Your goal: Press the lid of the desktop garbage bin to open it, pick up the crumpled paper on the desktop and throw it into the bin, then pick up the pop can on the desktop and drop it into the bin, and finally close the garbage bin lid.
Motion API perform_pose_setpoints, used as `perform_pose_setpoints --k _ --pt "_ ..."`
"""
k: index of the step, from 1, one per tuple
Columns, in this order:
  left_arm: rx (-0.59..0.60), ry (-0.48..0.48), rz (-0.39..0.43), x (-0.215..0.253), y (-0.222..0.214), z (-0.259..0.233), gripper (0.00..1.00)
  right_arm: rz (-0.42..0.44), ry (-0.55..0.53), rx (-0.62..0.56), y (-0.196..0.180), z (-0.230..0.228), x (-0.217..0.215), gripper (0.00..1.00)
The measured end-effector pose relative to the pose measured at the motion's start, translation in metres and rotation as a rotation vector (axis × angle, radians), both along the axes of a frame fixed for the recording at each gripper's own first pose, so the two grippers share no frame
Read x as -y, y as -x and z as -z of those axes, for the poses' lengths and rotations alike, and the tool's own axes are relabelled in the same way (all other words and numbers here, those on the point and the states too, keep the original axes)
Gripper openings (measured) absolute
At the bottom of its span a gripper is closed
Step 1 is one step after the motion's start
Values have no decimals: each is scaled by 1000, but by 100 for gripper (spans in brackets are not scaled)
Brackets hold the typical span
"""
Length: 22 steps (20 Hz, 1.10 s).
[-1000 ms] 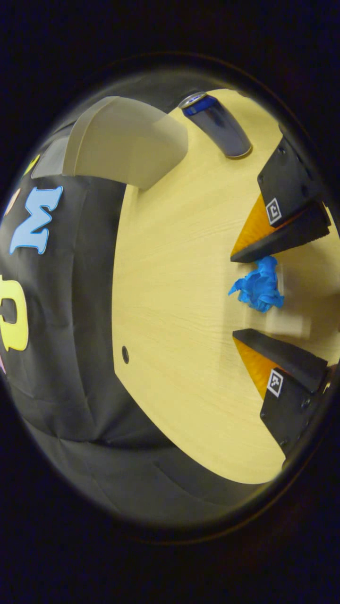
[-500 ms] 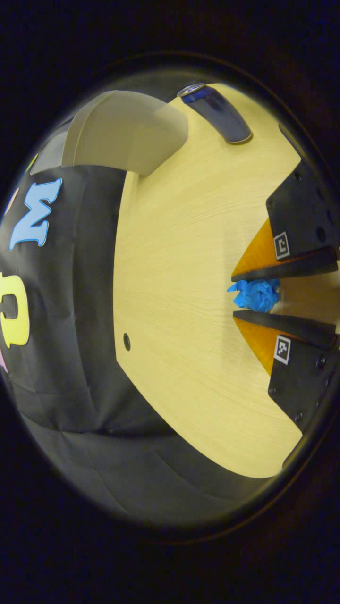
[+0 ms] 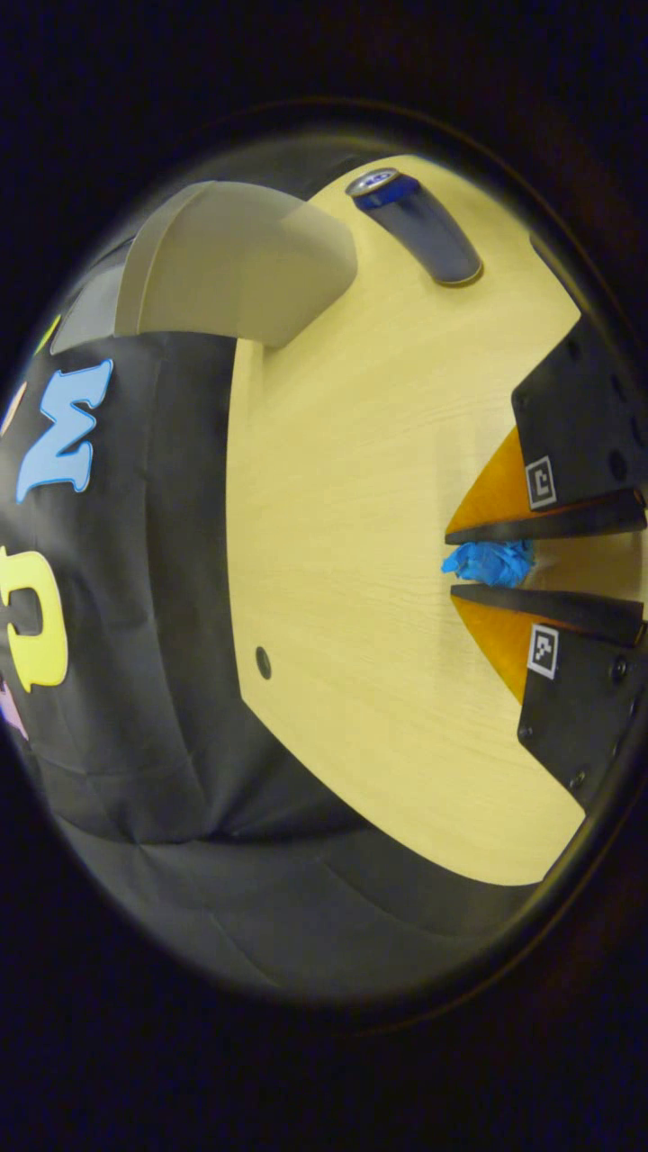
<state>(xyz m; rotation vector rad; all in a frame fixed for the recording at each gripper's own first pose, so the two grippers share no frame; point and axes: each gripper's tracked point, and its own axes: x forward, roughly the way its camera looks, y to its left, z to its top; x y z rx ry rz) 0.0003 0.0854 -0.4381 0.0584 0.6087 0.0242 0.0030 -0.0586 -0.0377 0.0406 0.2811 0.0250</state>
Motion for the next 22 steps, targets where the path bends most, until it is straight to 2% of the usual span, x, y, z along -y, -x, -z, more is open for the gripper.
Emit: perform_pose_setpoints --k 3,6,10,11,12,15,16,17,19,20,22 --pt "35 4 48 18 -5 -26 33 0 -15 -2 1 2 1 2" --pt "87 56 39 27 -18 -62 33 -1 -25 -6 4 7 2 2" --pt "174 70 68 46 -39 -120 33 2 -47 -11 5 12 7 2" --pt "194 75 81 53 -45 -133 29 5 -53 -12 6 13 8 2" --pt "211 81 96 61 -50 -145 33 9 -59 -14 7 16 10 2" --pt "262 100 139 87 -66 -177 33 27 -74 -19 14 20 19 3" --pt "280 106 157 98 -71 -188 39 37 -79 -20 16 23 23 3" --pt "298 114 177 109 -76 -199 33 47 -86 -22 18 24 27 3" --pt "336 129 220 135 -85 -221 32 69 -97 -30 24 29 36 3" --pt "353 133 243 148 -90 -233 40 81 -103 -34 26 32 40 3" --pt "388 147 287 176 -101 -255 40 104 -112 -39 33 36 49 3"
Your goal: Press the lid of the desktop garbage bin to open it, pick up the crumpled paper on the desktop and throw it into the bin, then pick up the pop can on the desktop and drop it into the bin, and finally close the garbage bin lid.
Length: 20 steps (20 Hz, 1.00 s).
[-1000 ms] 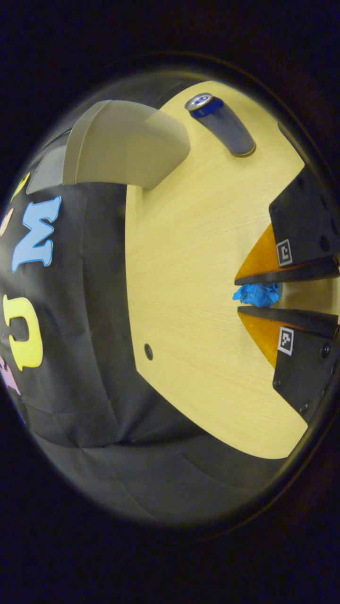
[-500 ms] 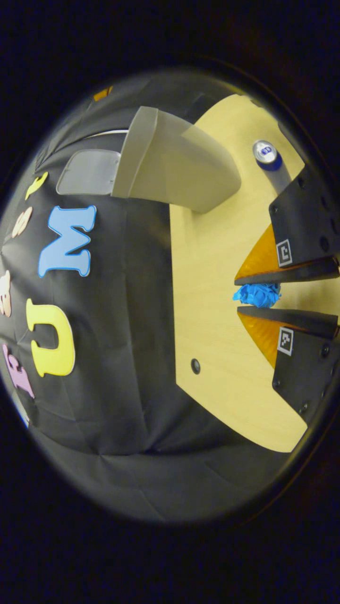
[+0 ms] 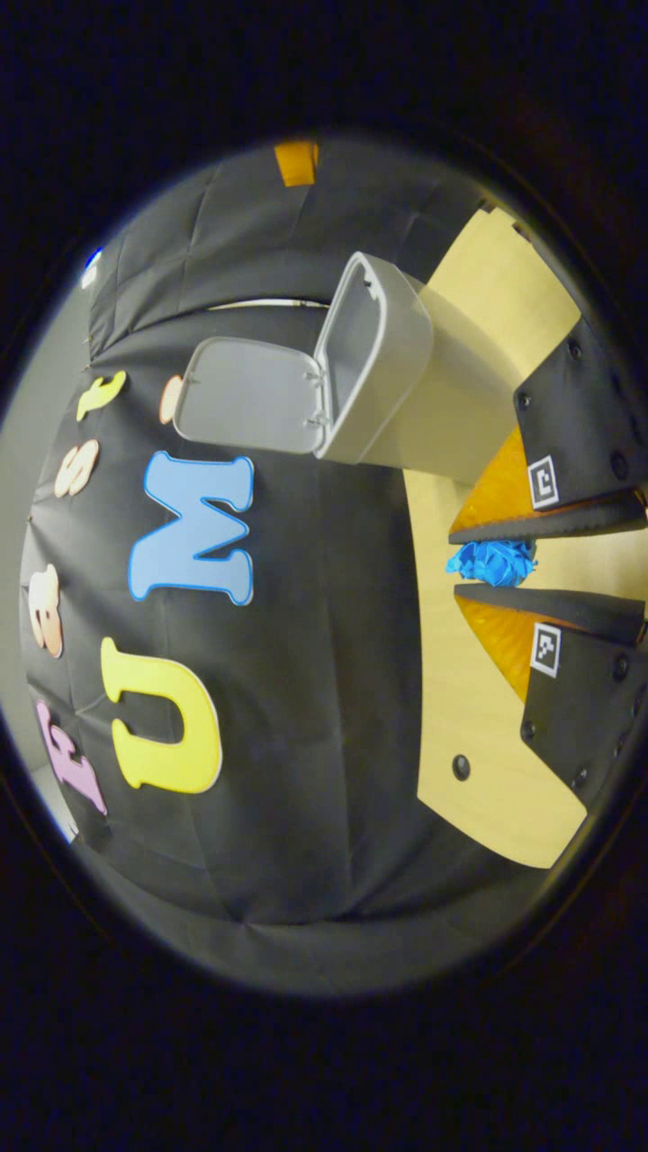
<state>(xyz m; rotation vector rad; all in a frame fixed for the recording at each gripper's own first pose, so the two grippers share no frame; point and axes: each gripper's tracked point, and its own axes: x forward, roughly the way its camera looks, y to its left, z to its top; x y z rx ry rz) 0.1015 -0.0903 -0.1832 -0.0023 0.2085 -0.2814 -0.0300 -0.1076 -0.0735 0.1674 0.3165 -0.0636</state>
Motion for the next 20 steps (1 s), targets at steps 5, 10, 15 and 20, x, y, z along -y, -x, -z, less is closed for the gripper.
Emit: perform_pose_setpoints --k 5,10,15,20 --pt "69 14 107 69 -18 -51 39 60 -11 -9 15 6 23 3" --pt "126 -1 209 132 -29 -82 39 140 -29 -20 35 13 50 3" --pt "139 -3 275 176 -39 -92 39 227 -49 -36 56 21 75 3" --pt "149 -31 298 199 -47 -92 32 290 -69 -55 72 31 89 3"
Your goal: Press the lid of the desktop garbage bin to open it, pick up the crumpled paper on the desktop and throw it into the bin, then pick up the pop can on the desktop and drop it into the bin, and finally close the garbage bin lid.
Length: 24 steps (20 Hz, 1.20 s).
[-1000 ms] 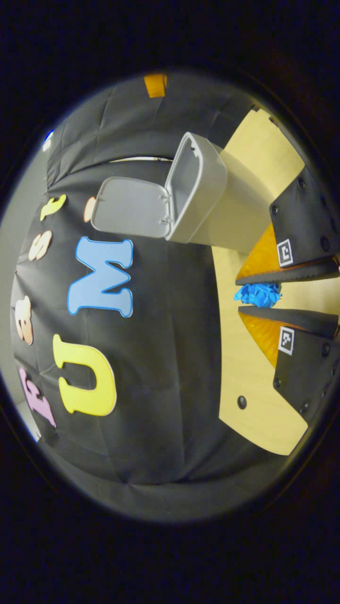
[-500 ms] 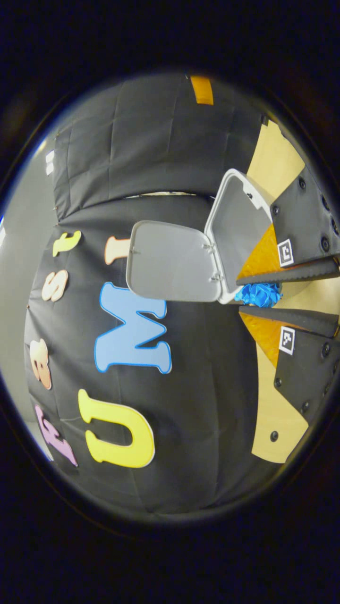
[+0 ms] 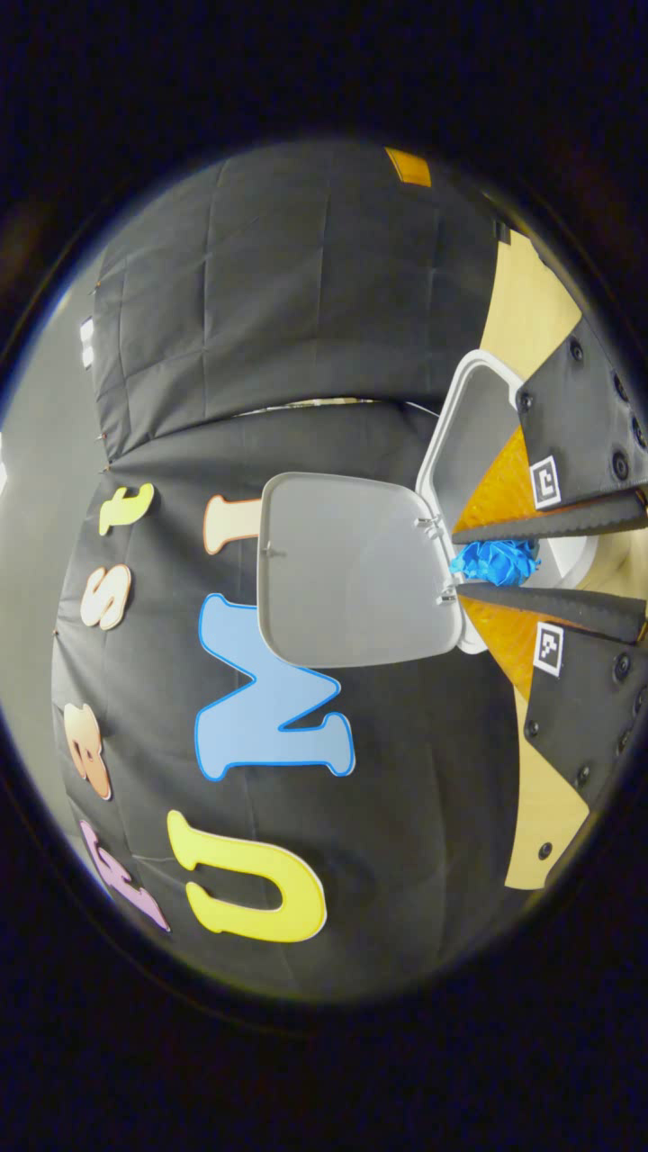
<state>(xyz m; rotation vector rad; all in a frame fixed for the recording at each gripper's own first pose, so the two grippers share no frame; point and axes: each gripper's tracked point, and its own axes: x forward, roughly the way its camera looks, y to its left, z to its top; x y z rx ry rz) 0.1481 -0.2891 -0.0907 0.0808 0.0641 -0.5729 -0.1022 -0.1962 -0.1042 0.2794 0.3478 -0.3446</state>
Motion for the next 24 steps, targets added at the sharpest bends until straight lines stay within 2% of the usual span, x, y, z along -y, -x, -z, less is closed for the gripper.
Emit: perform_pose_setpoints --k 1,2,7,8,18,24 --pt "0 0 7 4 1 1 32 6 -3 -2 1 1 1 3" --pt "-8 -3 16 7 1 1 24 9 -6 -3 2 2 0 3" --pt "-20 -8 7 1 3 1 75 -9 -12 -6 -1 4 -10 3" --pt "-18 -11 2 -3 6 1 93 -17 -10 -7 -1 5 -13 3" --pt "-23 -2 -110 -74 22 -7 92 -155 -4 -10 -21 9 -56 2" --pt "-23 -5 -208 -128 37 -8 78 -282 -4 -49 -37 32 -95 3"
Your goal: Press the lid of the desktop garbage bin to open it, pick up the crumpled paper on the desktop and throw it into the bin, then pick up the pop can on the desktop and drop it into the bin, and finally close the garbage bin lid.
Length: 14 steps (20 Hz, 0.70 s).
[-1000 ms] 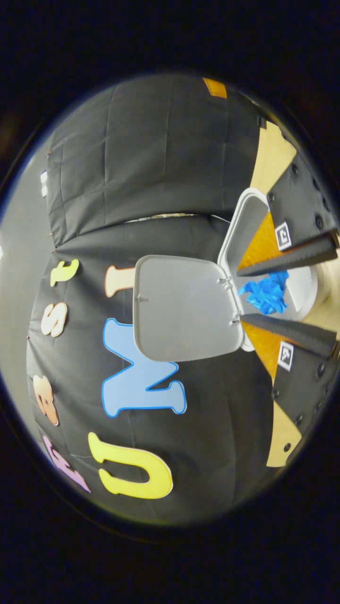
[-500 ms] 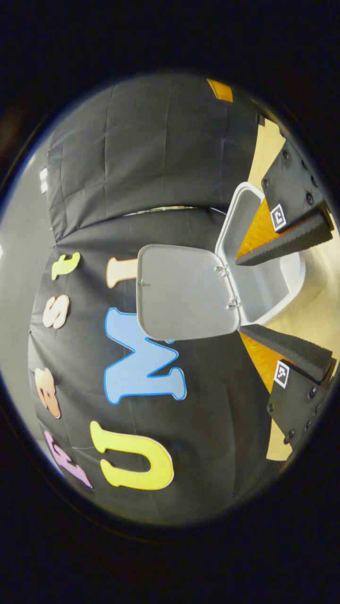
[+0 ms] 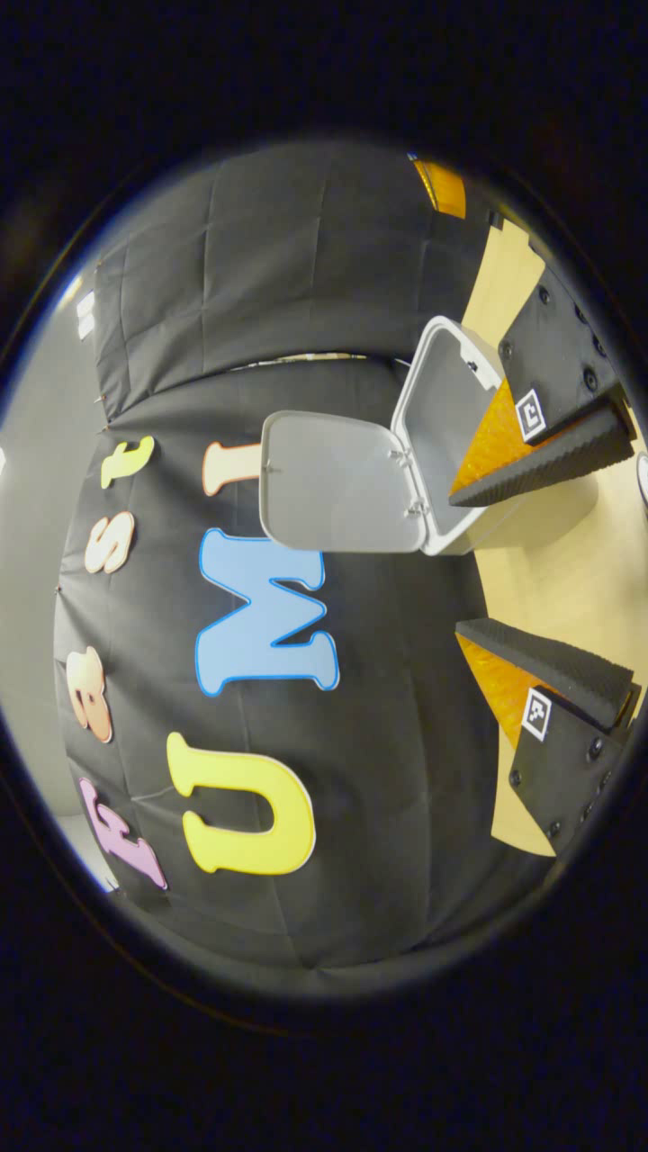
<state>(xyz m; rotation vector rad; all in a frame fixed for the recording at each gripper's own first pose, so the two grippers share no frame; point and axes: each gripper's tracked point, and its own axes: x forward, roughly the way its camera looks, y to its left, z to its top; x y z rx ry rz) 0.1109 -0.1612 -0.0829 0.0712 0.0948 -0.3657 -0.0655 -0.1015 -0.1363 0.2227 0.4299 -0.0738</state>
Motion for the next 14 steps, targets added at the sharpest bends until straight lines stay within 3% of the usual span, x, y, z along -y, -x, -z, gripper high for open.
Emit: perform_pose_setpoints --k 7,8,9,10,11,12,14 --pt "0 -16 -118 -67 20 6 75 -177 8 -58 -17 31 -54 3" --pt "-1 -15 -135 -76 22 6 75 -202 18 -74 -20 39 -61 6" --pt "-1 -14 -150 -84 26 7 76 -228 29 -86 -22 45 -69 23" --pt "-1 -15 -165 -91 29 8 76 -243 44 -97 -23 50 -73 30" --pt "-2 -18 -179 -98 32 9 92 -267 45 -106 -24 54 -81 39" --pt "-4 -20 -193 -106 34 11 76 -286 45 -115 -25 59 -88 42" --pt "-9 -19 -217 -118 40 13 75 -321 45 -133 -26 68 -102 57"
